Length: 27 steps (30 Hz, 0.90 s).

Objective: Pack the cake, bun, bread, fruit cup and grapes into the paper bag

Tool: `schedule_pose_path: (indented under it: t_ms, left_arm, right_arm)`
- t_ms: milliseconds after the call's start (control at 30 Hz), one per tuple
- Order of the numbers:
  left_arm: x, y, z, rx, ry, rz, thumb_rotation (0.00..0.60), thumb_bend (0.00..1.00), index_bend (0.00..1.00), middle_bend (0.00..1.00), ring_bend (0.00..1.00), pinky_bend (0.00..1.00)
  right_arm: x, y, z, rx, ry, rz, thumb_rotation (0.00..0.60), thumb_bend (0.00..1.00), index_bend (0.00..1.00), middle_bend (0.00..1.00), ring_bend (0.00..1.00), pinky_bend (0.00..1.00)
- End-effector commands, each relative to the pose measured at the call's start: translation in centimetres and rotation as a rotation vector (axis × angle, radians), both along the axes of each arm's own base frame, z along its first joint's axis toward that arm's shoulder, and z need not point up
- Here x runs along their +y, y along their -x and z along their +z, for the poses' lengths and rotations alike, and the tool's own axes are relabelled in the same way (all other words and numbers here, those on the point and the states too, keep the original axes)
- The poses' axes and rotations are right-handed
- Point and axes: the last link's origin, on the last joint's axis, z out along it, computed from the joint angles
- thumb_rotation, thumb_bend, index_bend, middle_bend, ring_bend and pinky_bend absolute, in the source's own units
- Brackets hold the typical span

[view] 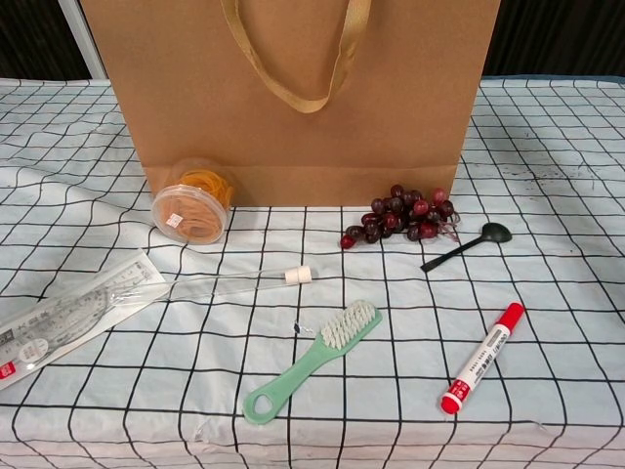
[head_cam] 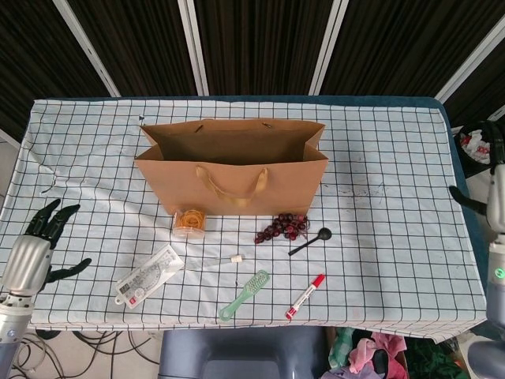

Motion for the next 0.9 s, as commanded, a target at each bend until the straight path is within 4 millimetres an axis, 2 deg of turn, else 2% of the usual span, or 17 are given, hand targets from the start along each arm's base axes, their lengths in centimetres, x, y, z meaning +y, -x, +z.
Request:
schedule_pose_path:
  t_ms: [33, 67, 167, 367, 600, 900]
  left_arm:
    - [1.4, -2.6, -0.9, -0.011, 0.092, -0.067, 0.6, 0.07, 0.1, 0.16, 0.02, 0.12]
    - [2.1, -4.3, -1.6, -0.016, 0.156, -0.108, 0.6, 0.07, 0.09, 0.15, 0.02, 0.12]
    - [3.4, -6.4, -2.2, -0.007, 0.228, -0.114, 0.6, 0.07, 0.09, 0.15, 0.02, 0.12]
    - [5.6, -9.1, -3.7, 0.037, 0.285, -0.097, 0.6, 0.07, 0.08, 0.14, 0.02, 0.15]
    - [7.1, -11.4, -6.7, 0.082, 0.353, -0.096, 0.6, 0.07, 0.08, 0.15, 0.04, 0.18]
    - [9.3, -11.9, -9.8, 0.111, 0.411, -0.041, 0.6, 0.09, 0.08, 0.16, 0.05, 0.18]
  right_arm:
    - [4.1, 3.4, -1.5, 0.008, -0.041, -0.049, 0.6, 0.06, 0.08, 0.12, 0.19, 0.25]
    - [5.7, 4.5, -3.0, 0.011, -0.081, -0.078, 0.6, 0.06, 0.08, 0.12, 0.19, 0.25]
    - [7.9, 5.9, -5.0, 0.021, -0.113, -0.099, 0.6, 0.07, 0.08, 0.12, 0.19, 0.25]
    - [9.9, 6.8, -7.2, 0.004, -0.143, -0.103, 0.6, 0.08, 0.08, 0.12, 0.19, 0.25]
    - [10.6, 6.9, -7.9, -0.016, -0.119, -0.078, 0.6, 0.09, 0.08, 0.12, 0.19, 0.25]
    - [11.0, 7.8, -8.1, -0.039, -0.115, -0.094, 0.6, 0.1, 0.08, 0.12, 0.2, 0.25]
